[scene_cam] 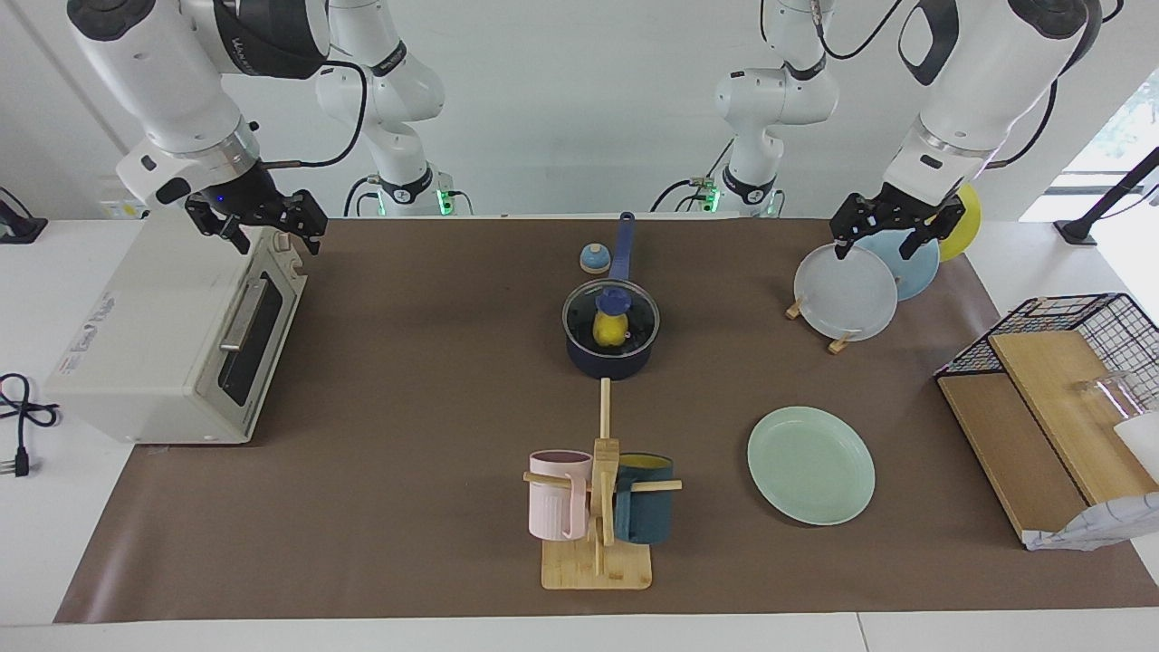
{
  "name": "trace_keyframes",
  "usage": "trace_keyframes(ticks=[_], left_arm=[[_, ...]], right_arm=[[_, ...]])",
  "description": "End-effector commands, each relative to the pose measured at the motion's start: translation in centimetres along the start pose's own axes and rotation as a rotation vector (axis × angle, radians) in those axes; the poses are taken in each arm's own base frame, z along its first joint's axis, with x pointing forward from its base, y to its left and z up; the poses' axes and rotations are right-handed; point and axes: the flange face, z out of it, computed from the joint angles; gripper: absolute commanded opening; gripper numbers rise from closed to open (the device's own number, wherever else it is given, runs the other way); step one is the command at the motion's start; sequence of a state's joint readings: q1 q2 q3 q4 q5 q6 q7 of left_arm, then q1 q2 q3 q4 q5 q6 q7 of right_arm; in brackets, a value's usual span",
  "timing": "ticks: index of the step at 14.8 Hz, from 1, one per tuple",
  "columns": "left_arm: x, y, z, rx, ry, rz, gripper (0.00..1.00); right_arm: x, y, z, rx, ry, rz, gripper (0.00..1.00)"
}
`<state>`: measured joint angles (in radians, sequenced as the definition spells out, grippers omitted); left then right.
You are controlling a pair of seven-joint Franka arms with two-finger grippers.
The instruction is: Transfer potato from pot to plate
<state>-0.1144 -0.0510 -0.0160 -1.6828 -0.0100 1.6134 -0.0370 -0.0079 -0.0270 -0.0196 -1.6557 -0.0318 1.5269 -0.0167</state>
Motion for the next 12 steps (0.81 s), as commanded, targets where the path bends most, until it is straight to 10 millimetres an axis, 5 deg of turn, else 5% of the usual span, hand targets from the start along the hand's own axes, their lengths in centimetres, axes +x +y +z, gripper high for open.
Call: trace_keyframes(ticks=[1,12], left_arm=[[-0.45,-0.08,-0.33,0.001,0.014,-0.007,1.0],[-0.43,-0.08,-0.34,0.001,0.015,-0.007,1.0]], right_arm=[[-0.26,0.44,0.12,0.021,-0.001,-0.009,1.0],[-0.53,0.01,-0.08,0.021,0.005,-0.059,1.0]])
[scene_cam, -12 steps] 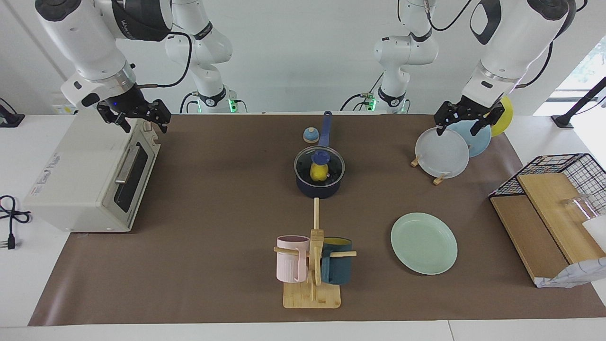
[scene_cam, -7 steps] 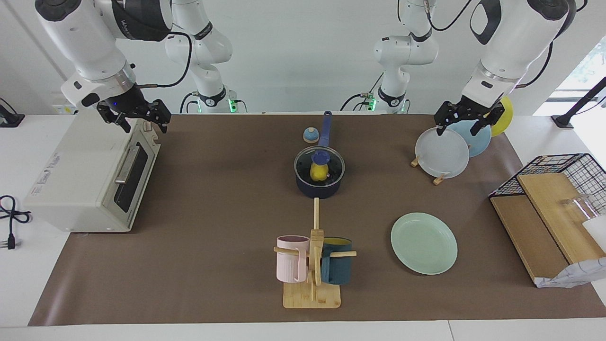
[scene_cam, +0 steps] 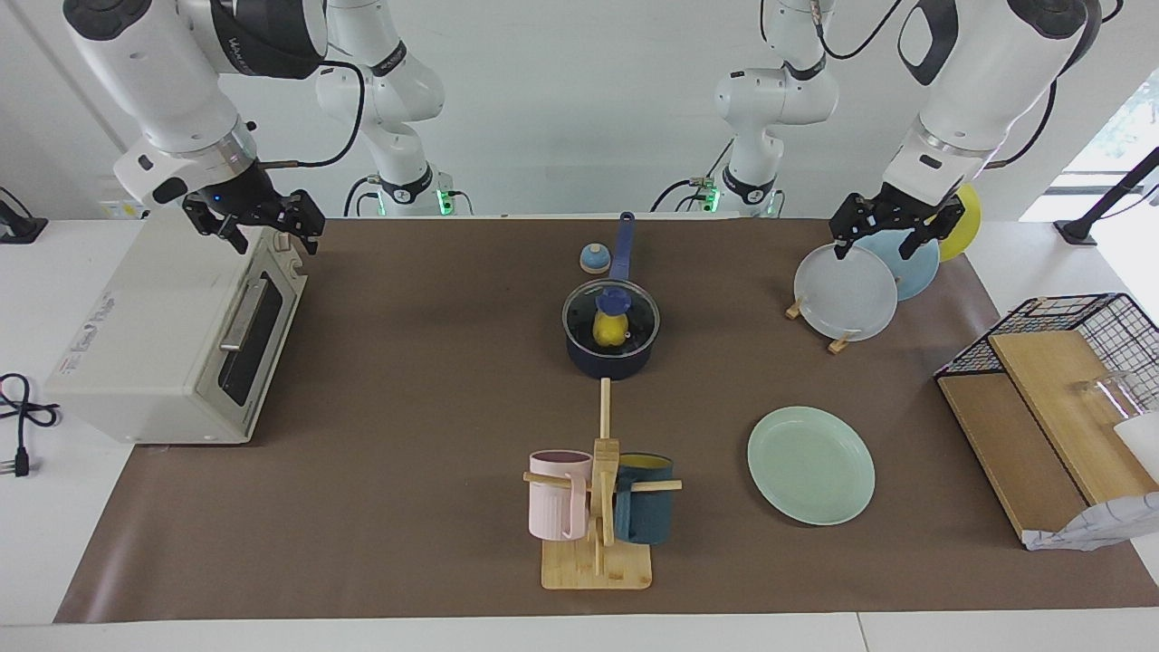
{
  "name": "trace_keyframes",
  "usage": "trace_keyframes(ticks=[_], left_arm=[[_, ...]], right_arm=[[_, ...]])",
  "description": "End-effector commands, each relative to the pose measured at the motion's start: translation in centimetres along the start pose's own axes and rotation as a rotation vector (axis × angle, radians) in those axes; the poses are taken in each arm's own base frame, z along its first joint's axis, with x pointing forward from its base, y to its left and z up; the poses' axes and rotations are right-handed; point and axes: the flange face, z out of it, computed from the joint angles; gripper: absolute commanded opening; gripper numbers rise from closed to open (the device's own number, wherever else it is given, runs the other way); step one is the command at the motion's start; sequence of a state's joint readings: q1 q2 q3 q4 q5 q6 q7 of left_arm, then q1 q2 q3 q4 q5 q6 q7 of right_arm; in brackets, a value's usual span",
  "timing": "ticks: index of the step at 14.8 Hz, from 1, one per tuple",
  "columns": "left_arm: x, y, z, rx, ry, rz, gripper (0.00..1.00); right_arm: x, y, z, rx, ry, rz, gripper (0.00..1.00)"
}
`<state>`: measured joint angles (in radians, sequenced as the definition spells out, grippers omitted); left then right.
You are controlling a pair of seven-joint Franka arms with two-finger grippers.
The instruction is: Transfer potato from pot to plate
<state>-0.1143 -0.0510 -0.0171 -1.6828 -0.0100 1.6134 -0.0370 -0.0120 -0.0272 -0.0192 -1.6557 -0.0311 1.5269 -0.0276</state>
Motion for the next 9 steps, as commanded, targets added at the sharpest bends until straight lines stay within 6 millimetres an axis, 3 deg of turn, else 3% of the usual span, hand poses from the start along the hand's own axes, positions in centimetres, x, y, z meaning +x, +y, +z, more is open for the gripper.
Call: trace_keyframes(ticks=[1,3,6,8,9], left_arm=[[-0.4,-0.1,-0.3,0.001,0.015,-0.009,1.0],[-0.4,-0.1,-0.3,0.001,0.015,-0.007,1.0],[-0.4,-0.1,-0.3,0.001,0.015,-0.009,1.0],[-0.4,-0.1,-0.3,0.001,0.015,-0.007,1.0],[-0.4,-0.1,-0.3,0.001,0.015,-0.009,1.0]], right_arm=[[-0.1,-0.7,-0.2,0.039,0.028,-0.06,1.0],[0.7,-2.7,-0.8,0.047,0.083,-0.092,1.0],[1.7,-7.3,-0.7,0.047,0.066,-0.104,1.0],[2.3,-12.4,-1.6,0.044,0.064,-0.133,1.0],[2.6,-16.0,-1.5,0.043,0.067,-0.129,1.0]])
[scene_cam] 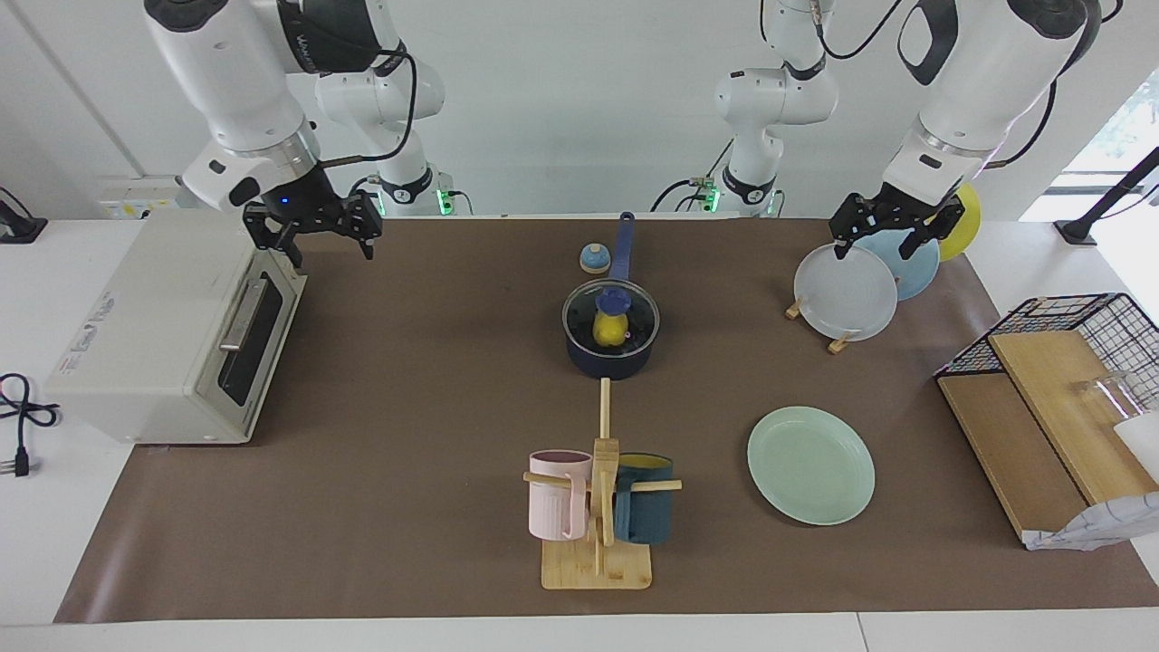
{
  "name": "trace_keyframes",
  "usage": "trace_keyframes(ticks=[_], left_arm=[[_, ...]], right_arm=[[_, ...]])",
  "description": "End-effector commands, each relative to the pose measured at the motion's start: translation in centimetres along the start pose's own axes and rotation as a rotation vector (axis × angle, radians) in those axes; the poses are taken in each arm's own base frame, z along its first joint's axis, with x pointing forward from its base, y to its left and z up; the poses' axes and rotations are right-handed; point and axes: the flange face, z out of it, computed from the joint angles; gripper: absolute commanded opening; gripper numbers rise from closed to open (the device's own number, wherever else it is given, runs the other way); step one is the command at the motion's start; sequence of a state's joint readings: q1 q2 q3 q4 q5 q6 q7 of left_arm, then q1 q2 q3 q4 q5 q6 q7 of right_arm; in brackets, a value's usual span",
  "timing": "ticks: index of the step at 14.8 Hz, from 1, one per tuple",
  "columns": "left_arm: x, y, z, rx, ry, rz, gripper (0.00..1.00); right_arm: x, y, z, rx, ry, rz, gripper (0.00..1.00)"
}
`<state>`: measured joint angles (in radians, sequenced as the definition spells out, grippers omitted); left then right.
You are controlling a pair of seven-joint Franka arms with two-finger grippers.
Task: Transfer potato from pot to plate
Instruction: 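Reach the right gripper over the pot to the glass lid knob, then grasp the lid knob with the right gripper and lift the lid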
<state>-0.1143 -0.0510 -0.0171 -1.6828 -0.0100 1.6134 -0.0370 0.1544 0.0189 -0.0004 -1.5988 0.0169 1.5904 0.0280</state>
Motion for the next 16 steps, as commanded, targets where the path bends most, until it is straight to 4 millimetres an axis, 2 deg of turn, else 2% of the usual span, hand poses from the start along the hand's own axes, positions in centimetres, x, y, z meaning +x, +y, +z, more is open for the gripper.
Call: trace_keyframes(ticks=[1,3,6,7,8,12,13,15,16], left_arm=[[-0.4,-0.1,-0.3,0.001,0.015,-0.007,1.0],[-0.4,-0.1,-0.3,0.001,0.014,-0.01,1.0],[-0.4,-0.1,-0.3,0.001,0.014,-0.012,1.0],[-0.4,-0.1,-0.3,0.001,0.014,-0.01,1.0],[-0.4,-0.1,-0.3,0.001,0.014,-0.009,1.0],[-0.4,-0.1,-0.3,0.001,0.015,-0.007,1.0],[-0.4,0.0,-0.3,0.001,0.017,-0.006,1.0],[-0.3,-0.1,-0.4,0.001,0.024,-0.007,1.0],[-0.2,0.0,-0.4,0.0,0.035,-0.006,1.0]], right_arm=[[2.1,-8.7,0.5,0.005,-0.01,0.032,1.0],[1.9,-14.9,1.3,0.008,0.017,0.045,1.0],[2.5,-22.9,6.5,0.026,0.047,0.053,1.0],[2.3,-26.1,8.4,0.021,0.056,0.066,1.0],[1.6,-28.4,9.5,0.025,0.064,0.06,1.0],[-0.5,-33.7,13.6,0.015,0.052,0.053,1.0],[-0.5,-34.3,14.6,0.001,0.061,0.041,1.0],[-2.1,-35.5,16.6,-0.047,0.074,-0.013,1.0],[-2.4,-35.4,17.1,-0.057,0.07,-0.019,1.0]])
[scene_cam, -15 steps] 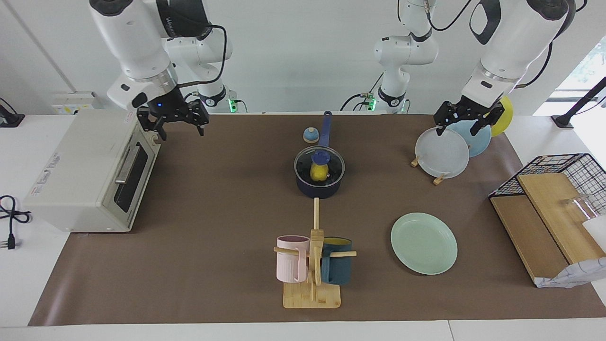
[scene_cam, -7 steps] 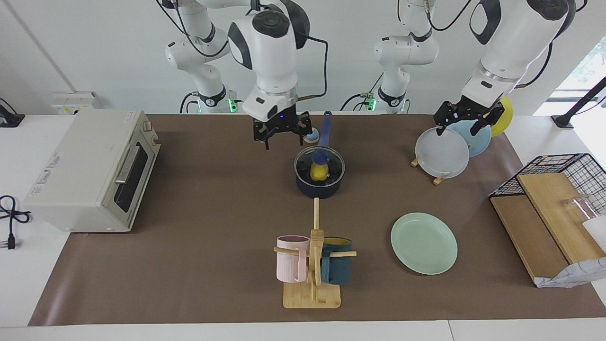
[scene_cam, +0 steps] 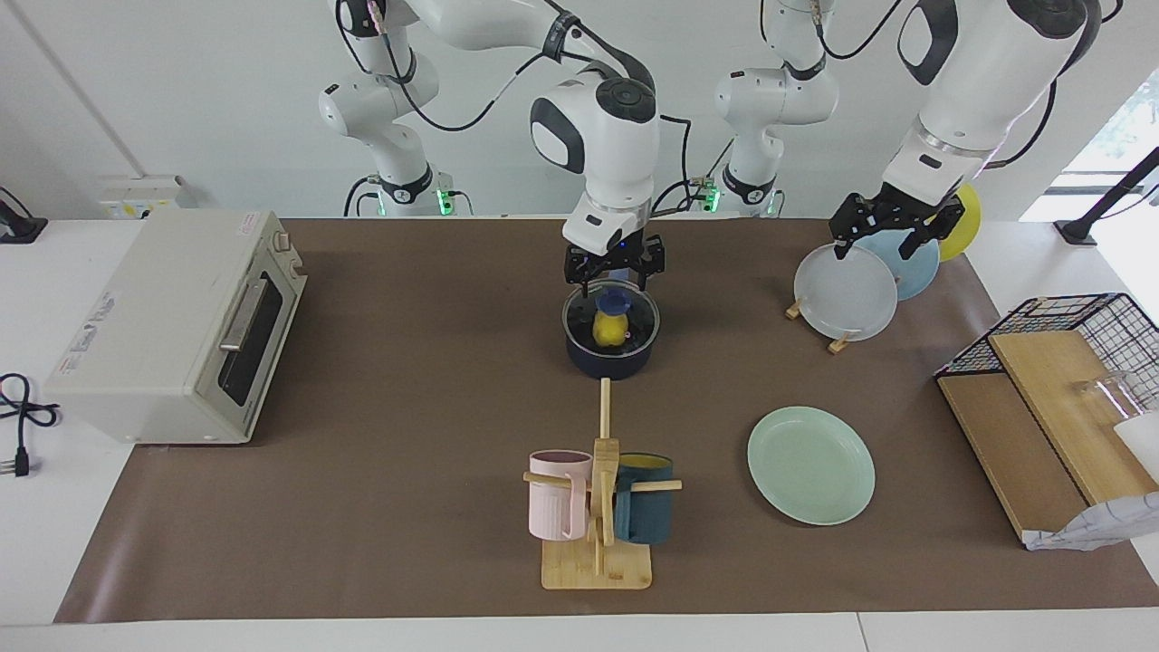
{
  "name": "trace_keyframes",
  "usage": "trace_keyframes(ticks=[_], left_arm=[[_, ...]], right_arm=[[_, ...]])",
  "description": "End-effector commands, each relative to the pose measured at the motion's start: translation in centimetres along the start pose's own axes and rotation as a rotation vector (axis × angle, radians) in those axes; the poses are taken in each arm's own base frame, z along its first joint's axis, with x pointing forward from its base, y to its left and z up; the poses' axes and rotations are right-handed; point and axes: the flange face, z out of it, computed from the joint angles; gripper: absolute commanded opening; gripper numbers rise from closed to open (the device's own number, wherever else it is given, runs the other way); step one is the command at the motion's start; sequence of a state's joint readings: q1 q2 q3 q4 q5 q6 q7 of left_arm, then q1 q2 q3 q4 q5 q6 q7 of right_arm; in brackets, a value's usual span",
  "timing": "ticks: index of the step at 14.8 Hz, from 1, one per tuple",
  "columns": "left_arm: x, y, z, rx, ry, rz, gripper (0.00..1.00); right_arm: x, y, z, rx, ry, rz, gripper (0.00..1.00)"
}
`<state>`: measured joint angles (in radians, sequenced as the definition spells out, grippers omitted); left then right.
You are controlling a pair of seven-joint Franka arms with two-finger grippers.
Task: Transfer potato from pot to plate
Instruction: 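Grasp the lid knob with the right gripper and lift the lid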
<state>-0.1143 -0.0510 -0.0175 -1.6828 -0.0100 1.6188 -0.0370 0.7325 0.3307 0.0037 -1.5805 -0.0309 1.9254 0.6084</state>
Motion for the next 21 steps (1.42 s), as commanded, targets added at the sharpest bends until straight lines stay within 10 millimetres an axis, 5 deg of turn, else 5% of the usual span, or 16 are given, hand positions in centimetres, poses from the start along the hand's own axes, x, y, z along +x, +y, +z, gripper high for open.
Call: trace_keyframes(ticks=[1,6,10,18,21], left_arm=[[-0.2,0.0,-0.3,0.0,0.033,-0.006,1.0],[-0.2,-0.1,-0.3,0.0,0.033,-0.007,1.0],[-0.2,-0.1,-0.3,0.0,0.033,-0.009,1.0],[-0.2,0.0,-0.3,0.0,0.031,-0.003,1.0],[-0.2,0.1,-0.2,0.0,0.031,-0.001,1.0]], right_arm=[[-1.7,0.2,1.7,-0.027,0.014,-0.011,1.0],[-2.5,0.7,3.5,0.001,0.048,-0.024,0.99],[-2.5,0.6,3.5,0.011,0.062,-0.027,0.86],[-2.6,0.5,4.1,0.03,0.088,-0.03,0.86],[-2.6,0.4,4.0,0.031,0.089,-0.032,0.7]])
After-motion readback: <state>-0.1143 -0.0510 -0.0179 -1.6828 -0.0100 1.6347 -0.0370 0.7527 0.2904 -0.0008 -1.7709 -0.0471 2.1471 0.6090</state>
